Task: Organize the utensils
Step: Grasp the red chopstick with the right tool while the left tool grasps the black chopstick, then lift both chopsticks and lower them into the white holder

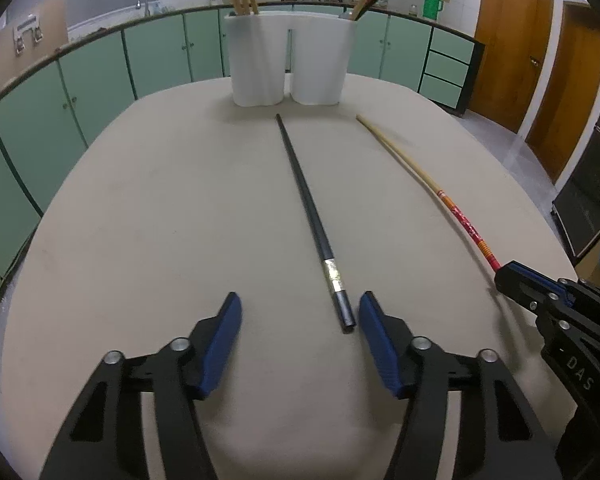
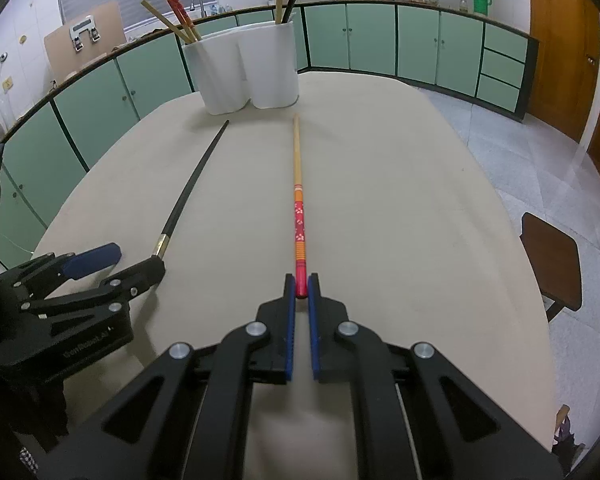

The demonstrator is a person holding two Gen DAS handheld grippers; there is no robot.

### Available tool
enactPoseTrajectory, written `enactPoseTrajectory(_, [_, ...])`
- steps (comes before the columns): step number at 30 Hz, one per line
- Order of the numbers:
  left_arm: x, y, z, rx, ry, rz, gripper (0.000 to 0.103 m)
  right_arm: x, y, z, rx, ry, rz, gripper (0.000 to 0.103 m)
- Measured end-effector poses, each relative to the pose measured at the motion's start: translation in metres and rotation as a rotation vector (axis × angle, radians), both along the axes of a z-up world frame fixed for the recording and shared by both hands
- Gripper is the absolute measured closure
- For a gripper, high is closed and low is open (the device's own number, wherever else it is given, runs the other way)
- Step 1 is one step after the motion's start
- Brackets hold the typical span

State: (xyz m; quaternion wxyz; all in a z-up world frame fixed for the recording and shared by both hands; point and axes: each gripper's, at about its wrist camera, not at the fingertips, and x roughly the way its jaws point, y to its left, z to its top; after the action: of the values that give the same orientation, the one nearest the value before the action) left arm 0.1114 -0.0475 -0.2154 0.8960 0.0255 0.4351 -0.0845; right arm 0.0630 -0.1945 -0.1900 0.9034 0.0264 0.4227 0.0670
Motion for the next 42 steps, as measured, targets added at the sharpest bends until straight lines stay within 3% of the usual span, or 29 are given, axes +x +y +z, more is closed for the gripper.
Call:
enactPoseTrajectory(8, [-0.002, -0.008, 0.002, 0.019, -0.023, 0.01, 0.096, -0.003, 0.0, 0.0, 0.009, 0.002, -0.006, 0.098])
enactPoseTrajectory(23, [-0.007, 0.003, 0.015, -0.038, -0.041, 0.029, 0.097, -0.007, 0.005, 0.014, -0.011, -0.032, 0.015, 0.098])
enactPoseTrajectory(42, [-0.013, 0.021, 0.119, -0.087, -0.291, 0.017, 0.097, 0.0, -0.001, 0.107, 0.028, -0.198, 0.043, 0.098])
